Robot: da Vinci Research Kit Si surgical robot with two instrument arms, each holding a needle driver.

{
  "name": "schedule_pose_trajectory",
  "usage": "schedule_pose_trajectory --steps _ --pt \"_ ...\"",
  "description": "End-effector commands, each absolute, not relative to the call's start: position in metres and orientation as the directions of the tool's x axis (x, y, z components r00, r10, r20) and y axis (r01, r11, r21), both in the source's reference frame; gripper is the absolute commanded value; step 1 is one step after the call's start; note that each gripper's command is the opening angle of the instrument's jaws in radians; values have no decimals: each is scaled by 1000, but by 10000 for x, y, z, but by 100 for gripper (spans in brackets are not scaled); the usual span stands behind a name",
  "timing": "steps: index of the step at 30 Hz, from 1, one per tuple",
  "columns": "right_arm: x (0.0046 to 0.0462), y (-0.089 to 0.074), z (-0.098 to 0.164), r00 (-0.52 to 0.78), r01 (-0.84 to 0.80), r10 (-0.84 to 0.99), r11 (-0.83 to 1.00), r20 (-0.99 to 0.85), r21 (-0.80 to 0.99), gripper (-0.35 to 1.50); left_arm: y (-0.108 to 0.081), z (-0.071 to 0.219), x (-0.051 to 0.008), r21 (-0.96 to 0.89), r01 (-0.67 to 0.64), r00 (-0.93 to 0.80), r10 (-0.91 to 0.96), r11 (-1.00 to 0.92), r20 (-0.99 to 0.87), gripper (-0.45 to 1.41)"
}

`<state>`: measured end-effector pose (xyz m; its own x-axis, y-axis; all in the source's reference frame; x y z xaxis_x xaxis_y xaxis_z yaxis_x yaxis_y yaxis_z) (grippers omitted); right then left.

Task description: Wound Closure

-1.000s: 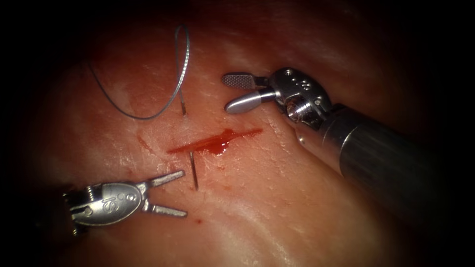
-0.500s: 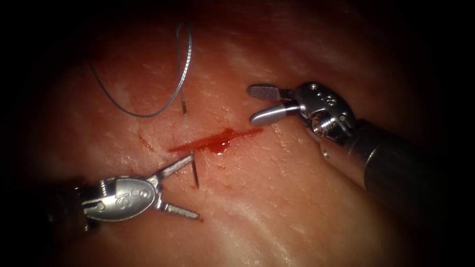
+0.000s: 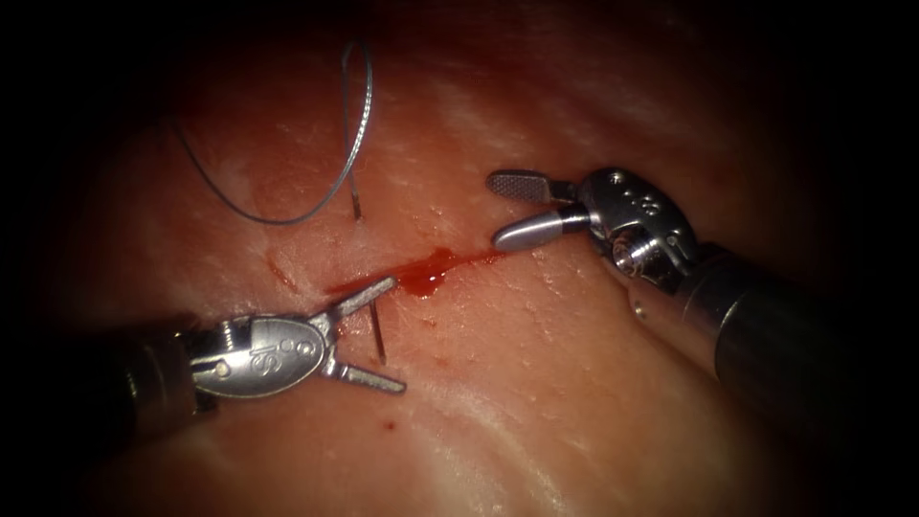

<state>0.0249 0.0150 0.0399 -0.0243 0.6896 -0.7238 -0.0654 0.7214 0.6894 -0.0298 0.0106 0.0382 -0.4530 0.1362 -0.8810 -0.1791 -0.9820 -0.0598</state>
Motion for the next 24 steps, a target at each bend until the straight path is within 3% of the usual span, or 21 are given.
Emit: schedule_pose_trajectory --steps 1,2,6,16,24 --pt "255 156 404 -28 -63 686 725 -727 686 108 107 389 -303 -59 -177 -452 134 -983 -882 47" --pt "255 156 404 -28 -63 686 725 -727 686 108 107 390 -303 -60 -175 -450 134 -983 -883 39" --pt "255 155 404 -36 -64 685 725 -728 686 106 106 387 -304 -56 -174 -449 129 -983 -884 -45" --pt "256 146 402 -42 -64 682 727 -730 684 106 116 364 -290 -350 -284 -377 440 -892 -815 -45" --pt "257 141 399 -42 -52 682 728 -730 683 106 106 332 -302 -580 -245 -242 629 -777 -739 -45"
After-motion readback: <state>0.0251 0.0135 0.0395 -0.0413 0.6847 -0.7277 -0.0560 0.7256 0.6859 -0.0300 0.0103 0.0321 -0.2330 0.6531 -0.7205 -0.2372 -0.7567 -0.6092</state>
